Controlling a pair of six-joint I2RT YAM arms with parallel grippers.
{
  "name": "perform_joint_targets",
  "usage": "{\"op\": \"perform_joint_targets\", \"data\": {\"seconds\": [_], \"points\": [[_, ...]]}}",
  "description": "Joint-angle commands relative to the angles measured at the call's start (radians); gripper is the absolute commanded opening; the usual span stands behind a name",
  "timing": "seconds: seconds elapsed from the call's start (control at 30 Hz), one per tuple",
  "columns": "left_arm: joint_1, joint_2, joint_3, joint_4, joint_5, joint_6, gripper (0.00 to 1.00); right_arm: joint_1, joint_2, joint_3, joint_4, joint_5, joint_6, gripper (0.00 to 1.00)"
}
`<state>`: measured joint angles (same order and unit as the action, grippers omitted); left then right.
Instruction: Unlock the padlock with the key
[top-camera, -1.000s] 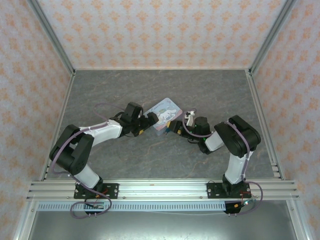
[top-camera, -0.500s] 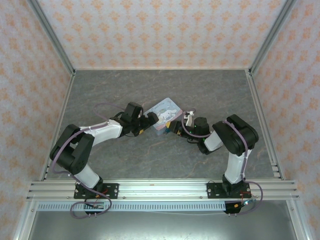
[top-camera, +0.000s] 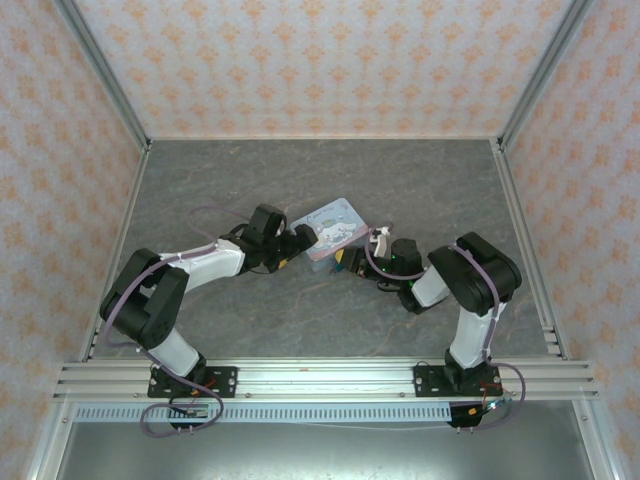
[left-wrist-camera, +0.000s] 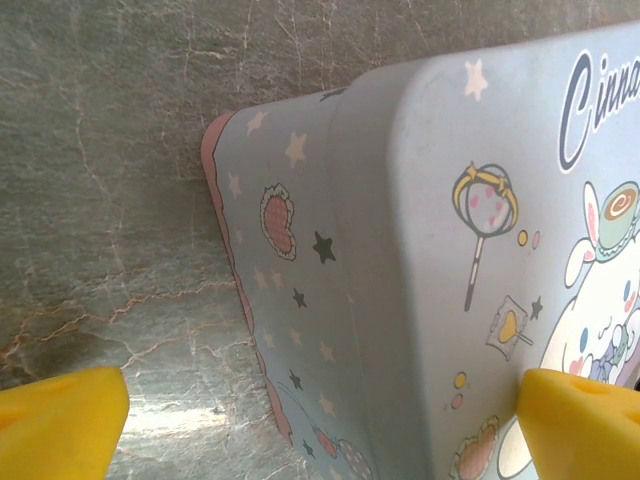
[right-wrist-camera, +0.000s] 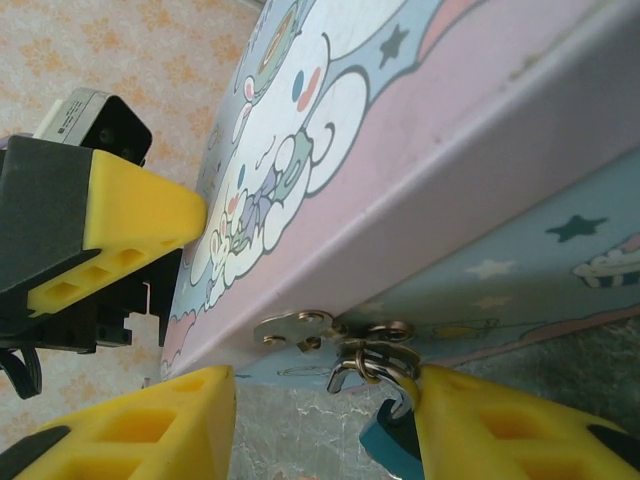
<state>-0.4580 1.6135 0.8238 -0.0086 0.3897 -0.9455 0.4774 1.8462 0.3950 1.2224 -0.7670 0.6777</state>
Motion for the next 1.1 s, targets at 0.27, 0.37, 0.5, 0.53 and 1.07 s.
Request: {"op": "perform_joint_targets", "data": {"seconds": [0.27, 0.37, 0.5, 0.53, 1.07], "points": [[-0.004, 0.048, -0.004, -0.065, -0.036, -0.006, 0.99, 0.011, -0.041, -0.016, 0.045, -0.046, -0.047, 0.42], [-0.003, 0.046, -0.002, -0.069, -0.038, -0.004, 0.99, 0.01, -0.052, -0.015, 0.014, -0.043, -0.061, 0.39], [-0.003, 0.047, -0.001, -0.074, -0.042, -0.003, 0.99, 0.011, -0.072, -0.021, -0.024, -0.041, -0.082, 0.35], [-0.003, 0.048, -0.001, -0.074, -0.043, -0.003, 0.99, 0.011, -0.078, -0.022, -0.032, -0.041, -0.087, 0.34], [-0.003, 0.043, 0.0, -0.084, -0.046, -0.004, 0.99, 0.011, -0.102, -0.036, -0.083, -0.046, -0.124, 0.29]]}}
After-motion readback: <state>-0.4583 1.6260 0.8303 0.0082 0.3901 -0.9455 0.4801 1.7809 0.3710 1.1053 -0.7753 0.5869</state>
